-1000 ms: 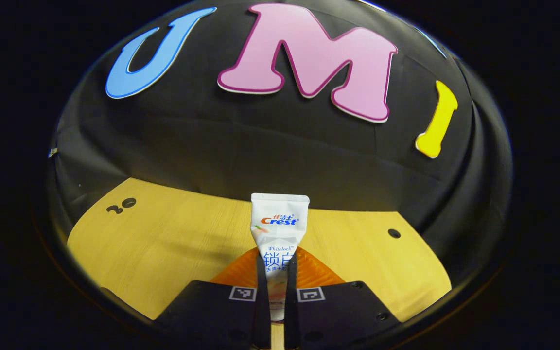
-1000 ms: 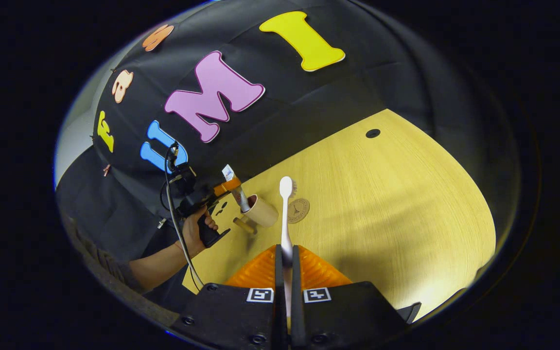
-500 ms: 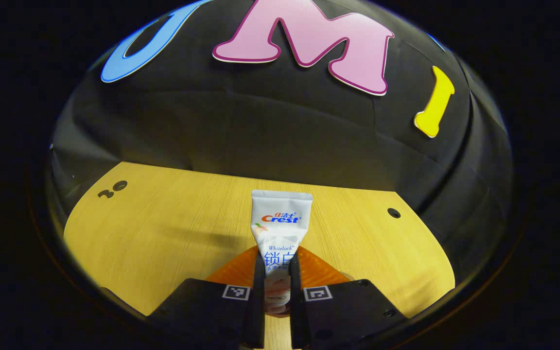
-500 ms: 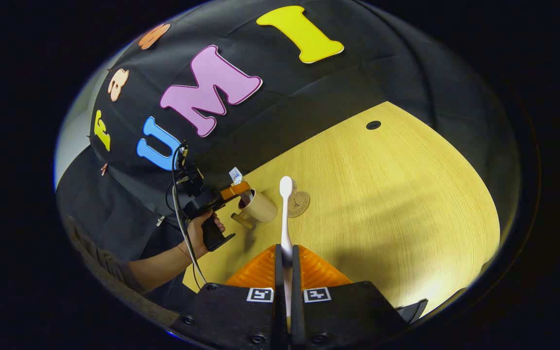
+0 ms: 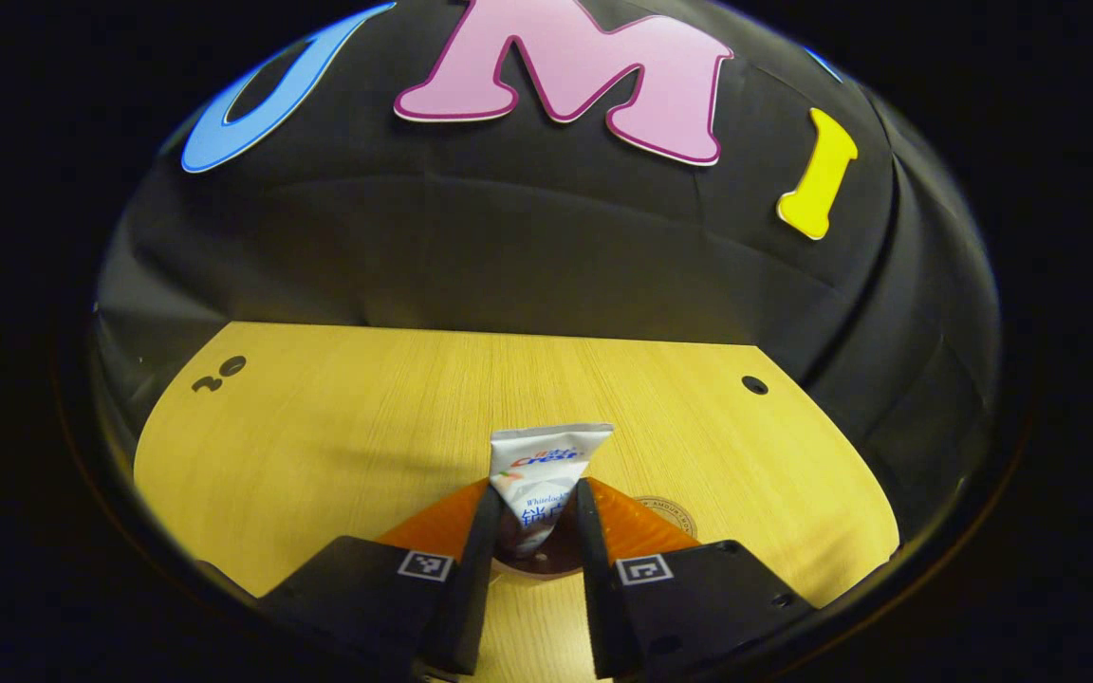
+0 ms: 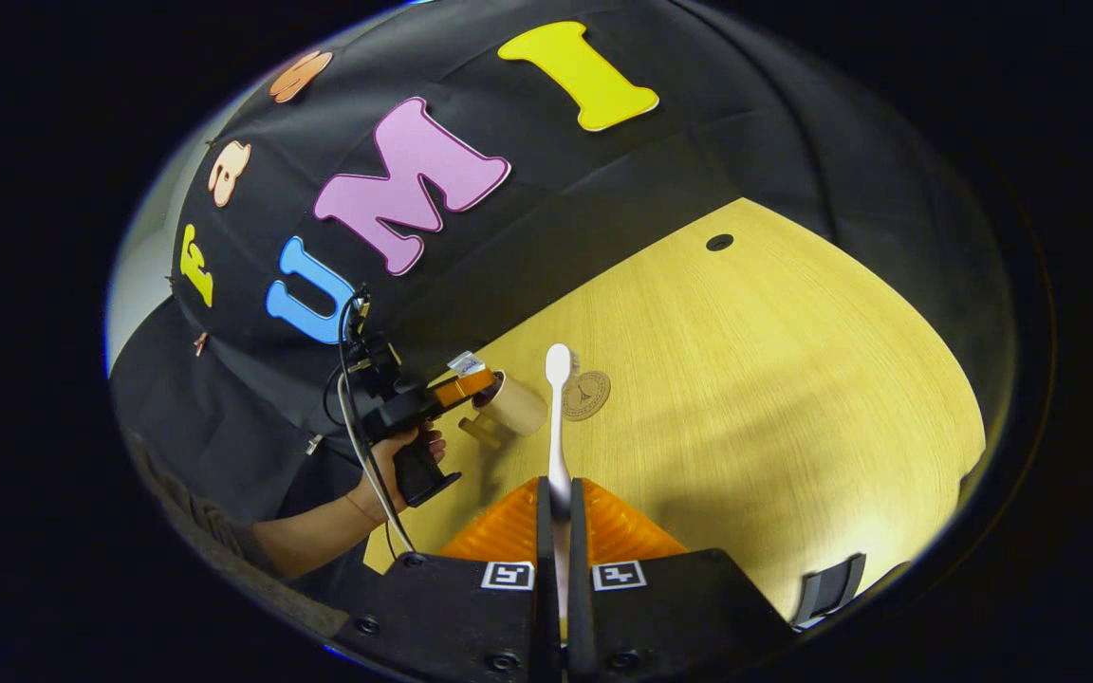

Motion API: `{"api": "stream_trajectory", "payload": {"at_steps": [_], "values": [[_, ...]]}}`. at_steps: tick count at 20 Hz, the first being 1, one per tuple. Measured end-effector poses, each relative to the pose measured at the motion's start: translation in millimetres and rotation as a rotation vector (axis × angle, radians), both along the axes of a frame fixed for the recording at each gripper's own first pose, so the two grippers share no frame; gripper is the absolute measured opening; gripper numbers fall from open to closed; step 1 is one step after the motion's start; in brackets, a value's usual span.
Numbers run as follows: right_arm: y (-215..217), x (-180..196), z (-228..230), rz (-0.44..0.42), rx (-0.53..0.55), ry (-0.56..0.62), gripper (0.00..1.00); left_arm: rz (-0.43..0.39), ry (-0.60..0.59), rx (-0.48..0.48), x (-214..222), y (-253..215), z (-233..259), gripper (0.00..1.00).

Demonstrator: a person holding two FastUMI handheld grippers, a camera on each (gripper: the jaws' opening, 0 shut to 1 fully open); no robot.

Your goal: Put the toothbrush and toothpaste on the desktop into the cup, then pick up the cup and place it on the coaster on the desktop.

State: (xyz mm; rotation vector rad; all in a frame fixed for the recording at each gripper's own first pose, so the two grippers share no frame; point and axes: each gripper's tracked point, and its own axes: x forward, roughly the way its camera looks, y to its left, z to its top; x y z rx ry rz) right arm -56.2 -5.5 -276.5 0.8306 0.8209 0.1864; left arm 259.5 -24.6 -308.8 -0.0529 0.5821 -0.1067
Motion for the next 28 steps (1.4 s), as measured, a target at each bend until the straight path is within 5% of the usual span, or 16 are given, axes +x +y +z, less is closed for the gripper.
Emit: {"api": "stream_trajectory", "payload": {"at_steps": [2, 3, 4, 10, 20, 28], "values": [[6, -3, 5, -0.004, -0.001, -0.006, 0.08, -0.014, 0.0, 0.005, -5, 0, 4, 0.45], [8, -4, 10, -0.006, 0.001, -0.009, 0.07, -0.016, -0.004, 0.01, -7, 2, 7, 0.47], [12, -5, 13, -0.007, 0.002, -0.016, 0.07, -0.015, -0.012, 0.017, -10, 5, 12, 0.6], [43, 9, 28, 0.027, 0.021, -0.067, 0.08, -0.018, -0.059, 0.054, -47, 26, 44, 0.69], [106, 113, 61, 0.095, 0.118, -0.25, 0.08, 0.004, -0.019, 0.056, -167, 62, 57, 0.69], [118, 217, 57, 0.012, 0.18, -0.365, 0.07, 0.081, -0.001, -0.069, -236, 47, 87, 0.65]]}}
